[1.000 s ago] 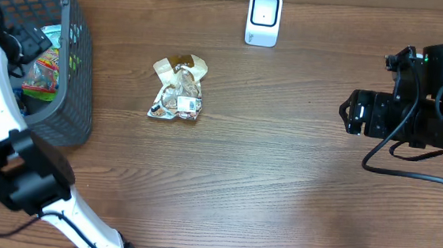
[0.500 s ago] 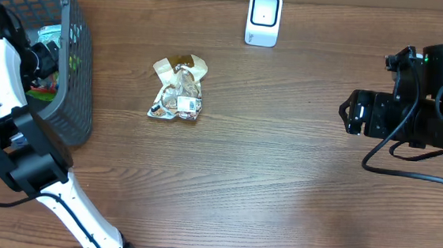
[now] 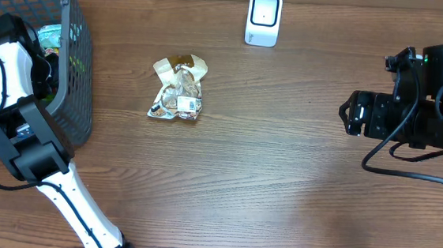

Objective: Scan the item barcode

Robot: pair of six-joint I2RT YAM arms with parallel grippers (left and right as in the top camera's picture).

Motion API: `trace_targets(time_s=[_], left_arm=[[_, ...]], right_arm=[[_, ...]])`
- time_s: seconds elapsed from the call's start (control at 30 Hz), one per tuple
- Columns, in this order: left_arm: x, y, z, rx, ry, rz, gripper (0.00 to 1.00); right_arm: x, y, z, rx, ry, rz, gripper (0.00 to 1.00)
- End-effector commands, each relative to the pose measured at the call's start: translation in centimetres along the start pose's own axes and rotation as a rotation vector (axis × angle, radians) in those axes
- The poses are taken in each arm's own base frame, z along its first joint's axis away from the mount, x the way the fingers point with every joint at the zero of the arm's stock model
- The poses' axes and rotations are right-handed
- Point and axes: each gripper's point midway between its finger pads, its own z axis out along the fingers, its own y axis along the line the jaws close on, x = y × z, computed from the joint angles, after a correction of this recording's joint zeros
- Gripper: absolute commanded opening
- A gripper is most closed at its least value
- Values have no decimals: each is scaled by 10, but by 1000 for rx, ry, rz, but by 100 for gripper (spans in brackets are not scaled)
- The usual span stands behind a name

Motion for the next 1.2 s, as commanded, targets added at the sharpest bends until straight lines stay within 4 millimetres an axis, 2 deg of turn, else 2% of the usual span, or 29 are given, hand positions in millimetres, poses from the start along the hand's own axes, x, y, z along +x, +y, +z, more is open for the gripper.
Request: trace_targets(time_s=[0.0, 0.03, 0.1, 0.17, 0.37, 0.47, 0.63, 0.9, 0.97, 1.03, 1.1, 1.17], left_arm=[[9, -2, 28, -14, 49, 32, 64], [9, -2, 29, -14, 51, 32, 49], [11, -2, 32, -16, 56, 29, 8], [10, -3, 32, -15, 54, 17, 4], [7, -4, 23, -8, 45, 6, 4], [3, -10, 8, 18, 36, 0, 4], [-14, -19, -44, 59, -40, -1, 4], [-32, -24, -149, 87, -232, 9, 4], [-39, -21, -166, 68, -292, 7, 4], [-49, -13, -173, 22, -346, 1, 4], [-55, -10, -169, 2, -360, 1, 28], [-59, -9, -156, -12, -351, 8, 55]], right_arm=[[0, -1, 1, -1, 6, 8, 89], [0, -1, 1, -1, 5, 8, 89], [0, -1, 1, -1, 5, 8, 89], [0, -1, 1, -1, 6, 8, 89], [0, -1, 1, -1, 5, 8, 89], [0, -1, 1, -1, 4, 8, 89], [0, -1, 1, -1, 3, 8, 89], [-1, -1, 1, -2, 2, 7, 89], [-1, -1, 1, -2, 2, 7, 89], [0, -1, 1, -2, 3, 7, 89], [0, -1, 1, -1, 3, 8, 89], [-1, -1, 1, -2, 2, 7, 89]])
